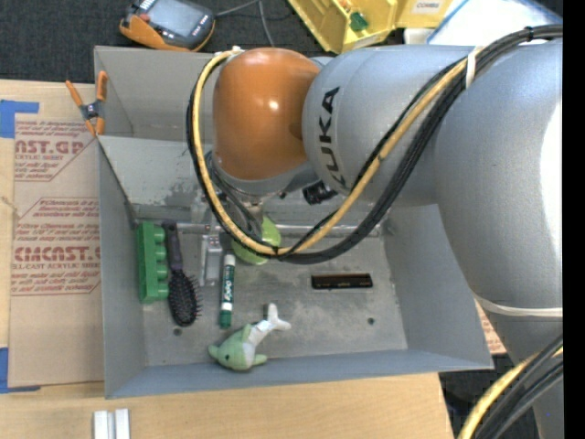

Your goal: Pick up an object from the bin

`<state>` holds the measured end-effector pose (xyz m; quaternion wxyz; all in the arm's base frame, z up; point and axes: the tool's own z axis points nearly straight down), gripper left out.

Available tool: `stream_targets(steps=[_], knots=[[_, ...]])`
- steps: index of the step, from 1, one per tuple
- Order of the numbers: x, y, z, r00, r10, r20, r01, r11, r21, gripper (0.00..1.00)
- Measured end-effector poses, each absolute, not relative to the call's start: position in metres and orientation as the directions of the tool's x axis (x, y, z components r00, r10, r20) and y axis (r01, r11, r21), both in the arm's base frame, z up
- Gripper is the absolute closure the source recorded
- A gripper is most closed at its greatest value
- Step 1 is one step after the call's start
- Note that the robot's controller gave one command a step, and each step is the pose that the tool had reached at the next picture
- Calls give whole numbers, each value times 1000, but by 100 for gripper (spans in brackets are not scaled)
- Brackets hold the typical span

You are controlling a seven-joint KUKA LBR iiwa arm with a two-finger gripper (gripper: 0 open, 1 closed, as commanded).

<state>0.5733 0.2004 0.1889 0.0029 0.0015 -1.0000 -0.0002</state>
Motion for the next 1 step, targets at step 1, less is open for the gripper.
stream_targets(steps=[1], knots=[[575,199,193,-1000,-1,-2,-1,1000,2,0]])
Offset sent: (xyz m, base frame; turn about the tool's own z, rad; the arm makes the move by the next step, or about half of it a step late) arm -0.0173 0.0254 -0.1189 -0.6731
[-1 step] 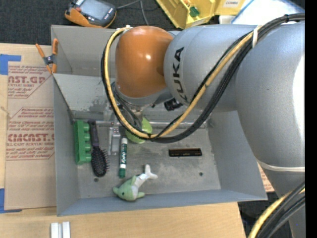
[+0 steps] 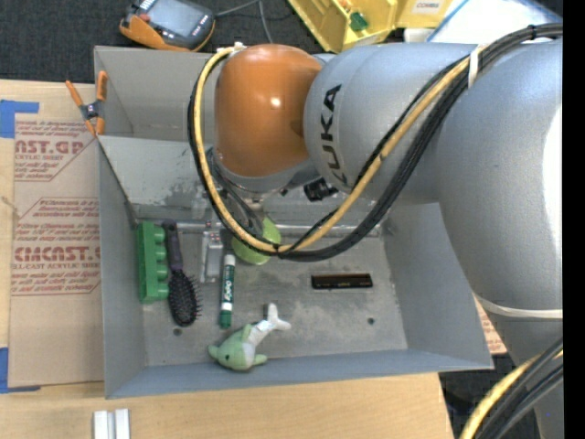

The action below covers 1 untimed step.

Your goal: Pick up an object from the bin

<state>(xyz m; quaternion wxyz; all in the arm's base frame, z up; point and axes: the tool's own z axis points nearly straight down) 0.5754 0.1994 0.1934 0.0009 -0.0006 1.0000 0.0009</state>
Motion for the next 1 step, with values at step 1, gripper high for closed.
stream_targets(steps=[1], knots=[[560,223,91,-840,-543,-6,-543,840,0,0]])
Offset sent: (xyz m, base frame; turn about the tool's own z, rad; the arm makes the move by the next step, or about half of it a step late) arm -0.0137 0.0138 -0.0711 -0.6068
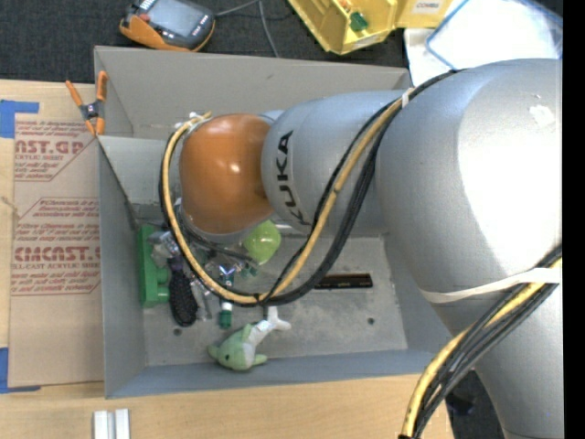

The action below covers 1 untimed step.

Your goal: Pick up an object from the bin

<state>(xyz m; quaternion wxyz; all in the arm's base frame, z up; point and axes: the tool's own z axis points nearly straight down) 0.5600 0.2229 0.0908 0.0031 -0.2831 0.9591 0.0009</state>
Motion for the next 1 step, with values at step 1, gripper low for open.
stream_targets(steps=[1], knots=[[561,217,113,-814,-581,-6,-581,814,2,0]])
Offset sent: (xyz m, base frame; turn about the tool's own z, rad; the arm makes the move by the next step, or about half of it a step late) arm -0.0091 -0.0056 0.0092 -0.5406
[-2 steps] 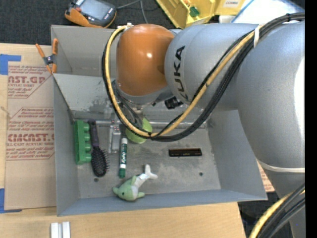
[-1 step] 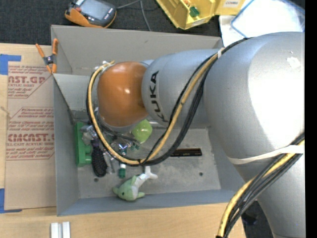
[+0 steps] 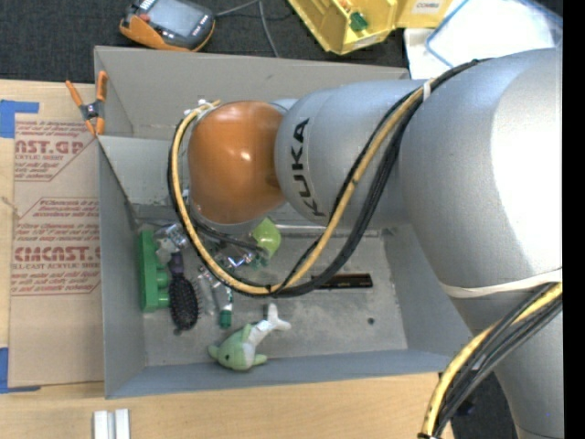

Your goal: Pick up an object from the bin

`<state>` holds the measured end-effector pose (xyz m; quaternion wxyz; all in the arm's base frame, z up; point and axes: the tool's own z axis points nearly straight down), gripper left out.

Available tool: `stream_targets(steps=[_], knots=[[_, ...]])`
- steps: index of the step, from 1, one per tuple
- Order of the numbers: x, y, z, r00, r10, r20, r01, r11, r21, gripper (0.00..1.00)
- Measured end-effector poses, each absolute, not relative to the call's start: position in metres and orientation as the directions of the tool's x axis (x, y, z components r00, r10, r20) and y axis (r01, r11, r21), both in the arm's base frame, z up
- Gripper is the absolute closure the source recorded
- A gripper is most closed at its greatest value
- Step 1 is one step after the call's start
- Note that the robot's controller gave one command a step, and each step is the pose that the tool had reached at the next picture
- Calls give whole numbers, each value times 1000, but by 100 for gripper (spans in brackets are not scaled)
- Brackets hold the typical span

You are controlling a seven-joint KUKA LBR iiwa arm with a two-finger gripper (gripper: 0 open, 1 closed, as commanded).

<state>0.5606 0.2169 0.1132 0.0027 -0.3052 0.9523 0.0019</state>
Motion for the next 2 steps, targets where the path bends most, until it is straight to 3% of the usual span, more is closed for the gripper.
stream_targets(steps=[1,2], knots=[[554,218,107,-506,-863,-8,-863,506,-3,0],[569,228,73,-318,-948,-18,-948,319,-13,0]])
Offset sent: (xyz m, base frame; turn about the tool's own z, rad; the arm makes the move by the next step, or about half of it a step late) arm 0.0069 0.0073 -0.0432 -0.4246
